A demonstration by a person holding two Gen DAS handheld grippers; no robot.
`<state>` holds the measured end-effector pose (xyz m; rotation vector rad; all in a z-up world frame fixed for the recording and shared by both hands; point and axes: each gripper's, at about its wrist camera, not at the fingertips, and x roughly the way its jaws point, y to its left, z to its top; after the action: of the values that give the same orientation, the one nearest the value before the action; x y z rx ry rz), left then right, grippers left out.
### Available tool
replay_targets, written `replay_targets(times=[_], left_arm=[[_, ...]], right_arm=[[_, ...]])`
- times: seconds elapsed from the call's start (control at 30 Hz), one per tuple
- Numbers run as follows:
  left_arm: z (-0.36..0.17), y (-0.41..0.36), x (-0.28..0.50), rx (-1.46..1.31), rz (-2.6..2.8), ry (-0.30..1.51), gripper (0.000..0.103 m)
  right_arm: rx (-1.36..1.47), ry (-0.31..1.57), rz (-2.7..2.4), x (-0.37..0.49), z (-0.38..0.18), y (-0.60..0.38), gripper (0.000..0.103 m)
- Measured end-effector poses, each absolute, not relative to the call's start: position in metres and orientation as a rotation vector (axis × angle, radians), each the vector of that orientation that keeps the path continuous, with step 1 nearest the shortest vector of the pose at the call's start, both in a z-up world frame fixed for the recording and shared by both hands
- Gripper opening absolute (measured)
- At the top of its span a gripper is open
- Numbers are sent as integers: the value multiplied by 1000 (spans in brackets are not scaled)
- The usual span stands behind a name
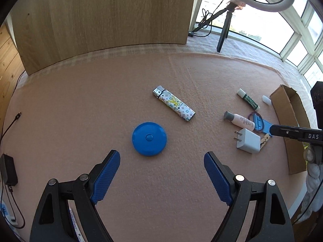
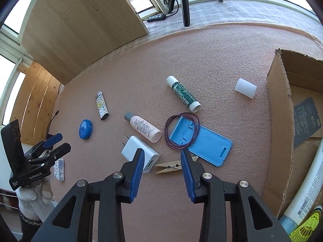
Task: Organize objects
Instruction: 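Move the left tool to the blue tape measure while the right tool approaches the clothespin, then close the right tool on the wooden clothespin while the left tool closes on the blue tape measure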
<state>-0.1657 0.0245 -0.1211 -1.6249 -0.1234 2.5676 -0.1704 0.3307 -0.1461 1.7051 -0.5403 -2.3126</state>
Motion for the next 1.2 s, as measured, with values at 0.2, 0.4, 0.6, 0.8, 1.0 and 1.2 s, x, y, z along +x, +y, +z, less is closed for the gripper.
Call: replay_targets(times=[0.2,0.4,0.6,0.8,1.0,1.2], left_arm=[[-124,19,-167,-1634,2568,-143,88],[-126,17,-170,-1637,2563,-147,88],[-129,20,-172,-1646,2551,-144,88],[-132,23,-174,-1646,2548,-136,88],[-138,25,-176,-1661,2567,-122,88],[-146,30,-186,-1681,2598,-75,88]], right_arm=[[1750,-570,-2265,-182,-161,329,32],[1774,-588,-2260,-184,-171,332,31],[1801,-579,-2238,-176,-172,335,31],[1833,-597,-2191,-160,-176,336,31],[1830,-531,-2182,-133,-175,325,31],[1794,-341,-2256,-110,-170,305,31]])
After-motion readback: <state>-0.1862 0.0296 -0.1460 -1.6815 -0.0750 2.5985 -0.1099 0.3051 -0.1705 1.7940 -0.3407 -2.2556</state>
